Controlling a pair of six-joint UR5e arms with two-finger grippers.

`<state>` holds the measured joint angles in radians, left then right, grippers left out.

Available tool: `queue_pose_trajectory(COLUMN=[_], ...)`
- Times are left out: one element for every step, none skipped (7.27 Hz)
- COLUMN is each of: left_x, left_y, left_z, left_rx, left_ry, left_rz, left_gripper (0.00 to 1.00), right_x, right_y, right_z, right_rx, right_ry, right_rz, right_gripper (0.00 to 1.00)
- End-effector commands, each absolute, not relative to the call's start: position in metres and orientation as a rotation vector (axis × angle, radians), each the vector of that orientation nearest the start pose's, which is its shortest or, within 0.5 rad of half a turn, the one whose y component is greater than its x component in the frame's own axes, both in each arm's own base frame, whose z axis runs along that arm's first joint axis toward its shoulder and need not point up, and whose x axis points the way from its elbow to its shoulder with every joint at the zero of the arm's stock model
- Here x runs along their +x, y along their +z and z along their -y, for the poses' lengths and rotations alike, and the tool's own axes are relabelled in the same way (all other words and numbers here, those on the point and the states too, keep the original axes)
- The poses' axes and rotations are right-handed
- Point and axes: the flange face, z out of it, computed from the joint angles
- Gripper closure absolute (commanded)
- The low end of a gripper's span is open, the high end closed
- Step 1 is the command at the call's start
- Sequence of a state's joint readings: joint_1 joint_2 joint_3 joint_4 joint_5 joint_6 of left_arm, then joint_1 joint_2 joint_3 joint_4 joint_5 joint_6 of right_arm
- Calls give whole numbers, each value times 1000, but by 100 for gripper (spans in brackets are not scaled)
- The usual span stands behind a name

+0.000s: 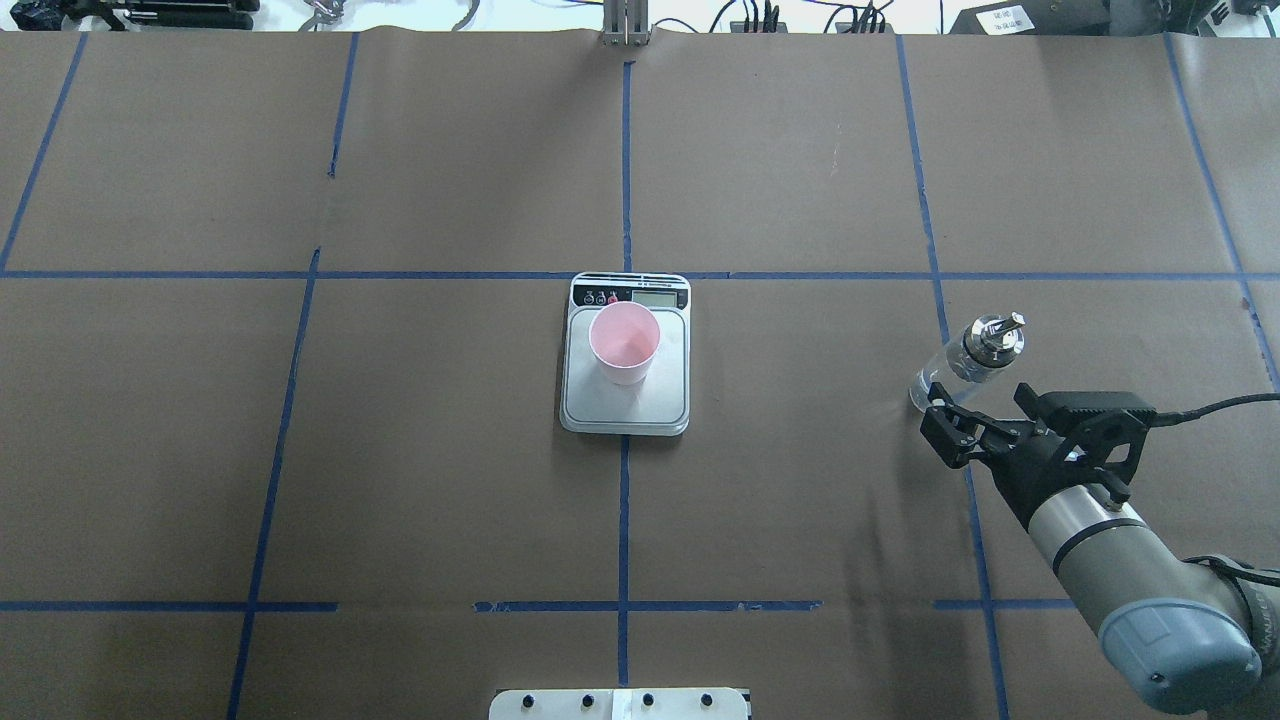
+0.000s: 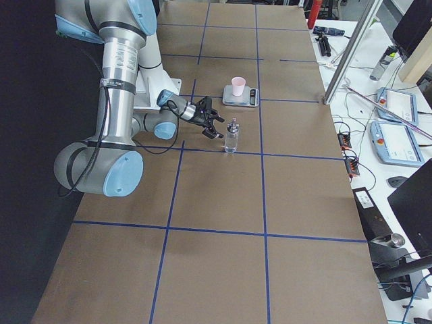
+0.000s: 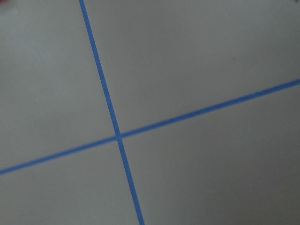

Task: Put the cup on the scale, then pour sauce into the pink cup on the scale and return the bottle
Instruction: 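Close the right gripper around the glass sauce bottle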

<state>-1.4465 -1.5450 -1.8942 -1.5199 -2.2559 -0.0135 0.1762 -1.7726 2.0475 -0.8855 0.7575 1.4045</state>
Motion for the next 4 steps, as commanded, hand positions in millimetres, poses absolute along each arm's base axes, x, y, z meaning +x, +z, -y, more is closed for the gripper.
queue_pose_trajectory(left_x=[-58, -71, -83, -83], left_y=[580, 595, 592, 594], left_z=[467, 455, 451, 451], left_rx=[109, 93, 104, 100], left_ry=[77, 40, 16, 15], left_rz=[-752, -751, -748, -749], left_gripper=[0, 0, 0, 0], right_x=[-365, -365, -366, -367], right_y=[429, 428, 428, 432], right_z=[274, 274, 274, 274], right_rx=[897, 906, 906, 921], right_ry=[401, 404, 402, 389], right_rz=[767, 764, 764, 747], right_gripper=[0, 0, 0, 0])
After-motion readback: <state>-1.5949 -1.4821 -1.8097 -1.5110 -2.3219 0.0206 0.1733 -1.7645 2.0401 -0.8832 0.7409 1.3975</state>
